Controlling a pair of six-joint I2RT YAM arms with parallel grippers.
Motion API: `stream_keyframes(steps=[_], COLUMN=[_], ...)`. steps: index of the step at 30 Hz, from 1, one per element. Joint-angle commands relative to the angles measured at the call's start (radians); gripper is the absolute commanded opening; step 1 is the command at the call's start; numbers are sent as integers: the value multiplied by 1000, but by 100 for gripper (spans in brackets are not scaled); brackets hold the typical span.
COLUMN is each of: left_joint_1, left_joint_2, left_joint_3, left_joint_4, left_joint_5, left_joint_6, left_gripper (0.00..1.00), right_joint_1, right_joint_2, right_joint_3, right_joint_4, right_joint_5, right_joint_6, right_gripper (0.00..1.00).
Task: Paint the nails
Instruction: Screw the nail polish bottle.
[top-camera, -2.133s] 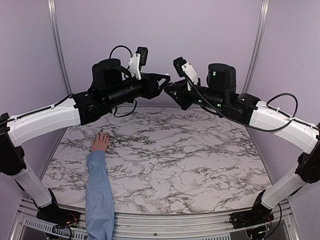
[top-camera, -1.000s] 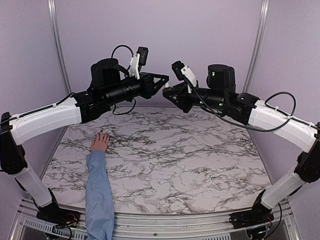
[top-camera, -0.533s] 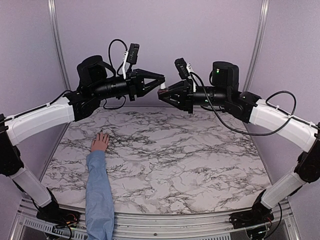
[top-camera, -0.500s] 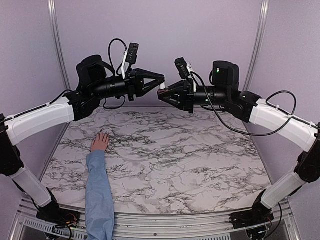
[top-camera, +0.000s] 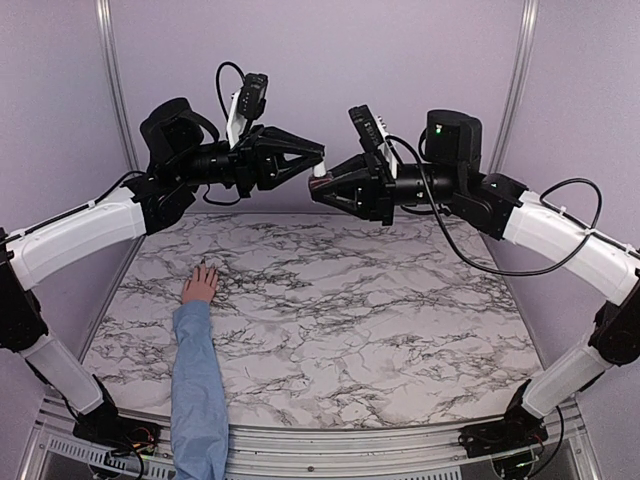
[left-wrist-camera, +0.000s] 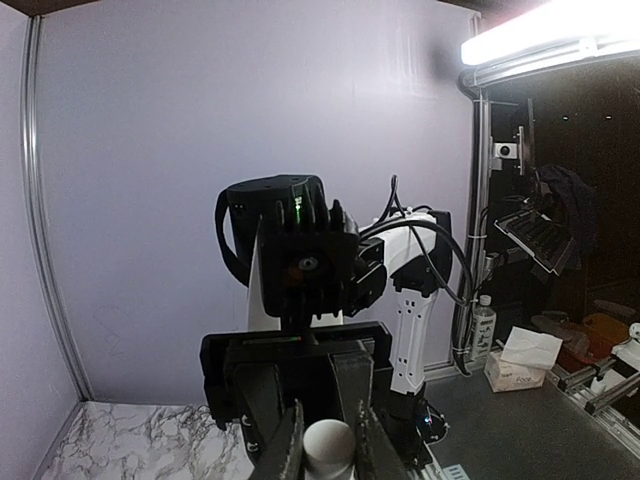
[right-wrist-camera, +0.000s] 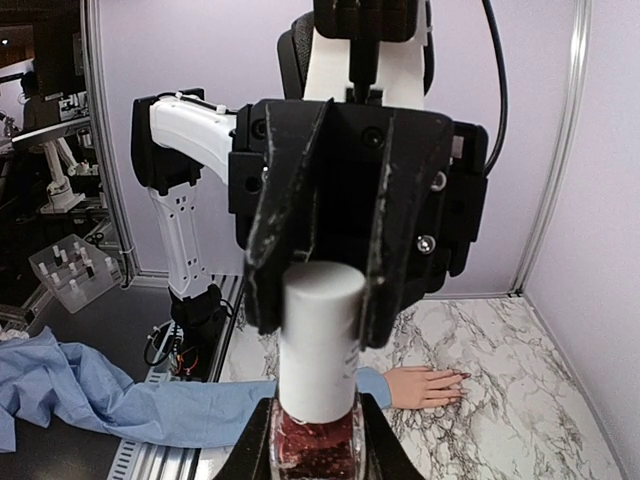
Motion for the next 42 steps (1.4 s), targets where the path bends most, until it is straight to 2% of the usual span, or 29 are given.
stream_keyframes(steps=[1, 5, 8, 12, 17, 21, 26, 34, 42], left_joint_1=[18, 55, 84, 108, 110, 88, -18, -62, -80], left_joint_2=[-1, -48, -92, -148, -164, -149, -81, -21, 49], left_joint_3=[-23, -40, -61, -99, -95, -78, 26, 61, 132], left_joint_4=[-88, -87, -87, -92, -188, -264, -441, -378, -380], left_joint_5=[-27, -97, -173, -329, -500, -582, -751, -793, -805], left_joint_6=[-50, -54, -59, -69, -73, -63, 46, 0, -53], left_gripper=[19, 27, 41, 51, 57, 57, 57, 57, 52], right_joint_1=[8, 7, 5, 3, 2, 2, 10, 35, 44], right_joint_2=[-48, -53, -50, -51, -51, -36, -14, -2, 10], right_joint_3=[61, 44, 30, 7, -17, -16, -17, -43, -46], right_joint_4=[107, 104, 66, 50, 53, 36, 11, -8, -11], right_joint_5=[36, 78, 115, 211, 404, 558, 708, 877, 867], right_joint_6=[-36, -37, -33, -37, -34, -39, -51, -71, -64], right_gripper=[0, 0, 0, 0, 0, 0, 0, 0, 0])
